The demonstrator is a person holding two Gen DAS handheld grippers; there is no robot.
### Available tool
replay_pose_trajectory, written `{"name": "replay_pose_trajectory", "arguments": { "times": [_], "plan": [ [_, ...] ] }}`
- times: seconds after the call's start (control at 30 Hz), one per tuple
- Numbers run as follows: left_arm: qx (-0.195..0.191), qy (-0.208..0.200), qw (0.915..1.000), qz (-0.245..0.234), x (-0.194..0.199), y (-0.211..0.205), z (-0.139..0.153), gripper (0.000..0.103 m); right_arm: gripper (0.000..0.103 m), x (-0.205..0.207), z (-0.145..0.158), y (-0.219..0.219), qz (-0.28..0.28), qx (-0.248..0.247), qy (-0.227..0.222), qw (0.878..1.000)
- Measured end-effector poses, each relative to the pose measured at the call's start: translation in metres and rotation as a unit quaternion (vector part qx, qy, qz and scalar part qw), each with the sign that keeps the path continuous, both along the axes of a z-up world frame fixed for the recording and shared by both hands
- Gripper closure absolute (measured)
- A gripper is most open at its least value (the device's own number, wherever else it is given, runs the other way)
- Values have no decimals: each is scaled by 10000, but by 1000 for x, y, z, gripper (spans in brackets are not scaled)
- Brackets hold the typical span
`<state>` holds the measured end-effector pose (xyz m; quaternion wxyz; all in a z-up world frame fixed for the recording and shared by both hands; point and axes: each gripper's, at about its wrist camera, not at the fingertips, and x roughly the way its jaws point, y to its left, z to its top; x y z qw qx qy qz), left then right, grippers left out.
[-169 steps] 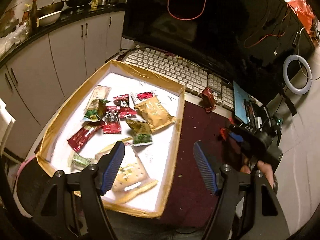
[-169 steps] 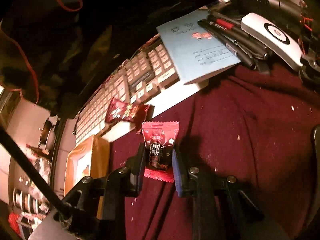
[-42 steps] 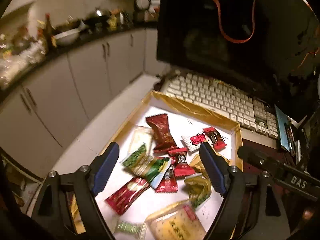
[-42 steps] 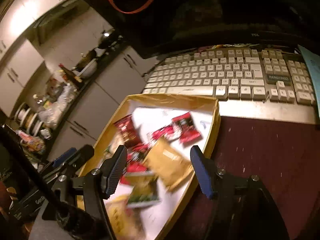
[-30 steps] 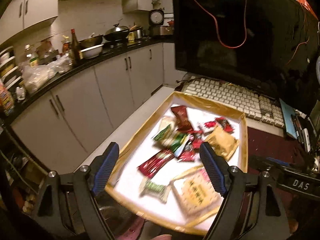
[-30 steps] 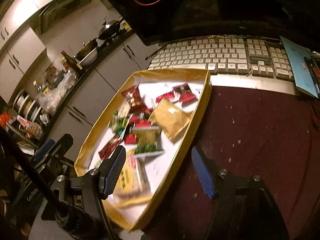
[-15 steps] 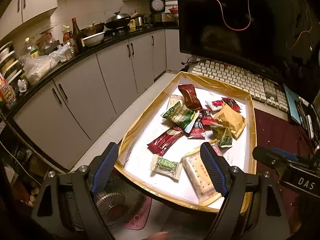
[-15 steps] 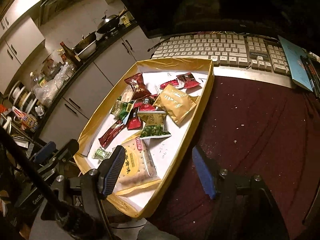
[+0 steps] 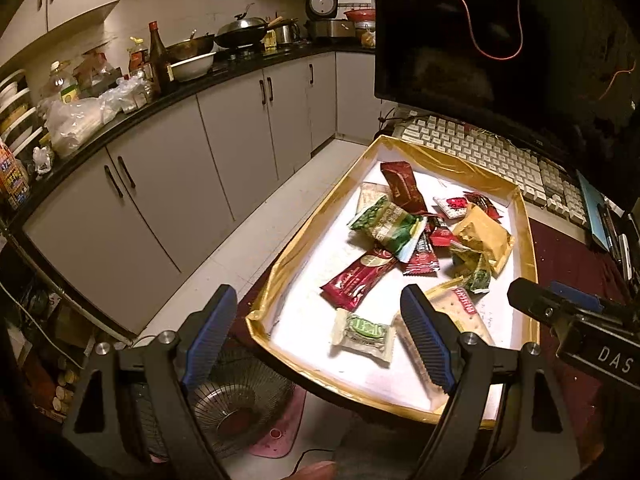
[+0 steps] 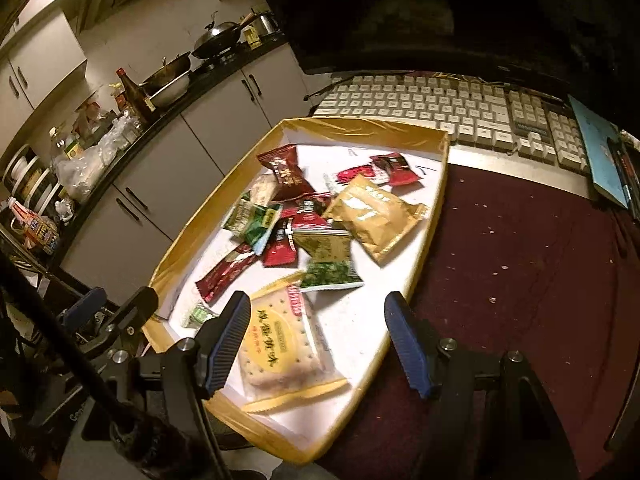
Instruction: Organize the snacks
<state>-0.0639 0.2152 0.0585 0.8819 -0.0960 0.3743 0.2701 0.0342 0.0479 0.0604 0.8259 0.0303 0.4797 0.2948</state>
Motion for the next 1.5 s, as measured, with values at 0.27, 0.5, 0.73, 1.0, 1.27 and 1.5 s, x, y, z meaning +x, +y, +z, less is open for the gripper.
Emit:
{"name": "replay_pose_trajectory", "arguments": {
  "times": [0.27,0.5,0.73,1.0,1.27,1.5],
  "plan": [
    [7,3,10000,82,-5,13,-3,19,34,0,-4,18,76,-62,32,9999],
    [-32,-3,10000,71,-5,20,-6,19,34,-1,-6,25,106,-109,70,9999],
    [-54,-24,9999,91,-5,25,-7,19,34,-1,-7,28,90,-126,47,9999],
    [-38,-8,10000,66,-3,25,-9,19,34,-1,-8,30,88,-149,76,9998],
    [-6,36,10000,48,-1,26,-10,19,34,1,-9,27,63,-126,90,9999],
    [96,53,9999,-33,2,23,-10,19,34,1,-9,26,29,-130,22,9999]
  ]
}}
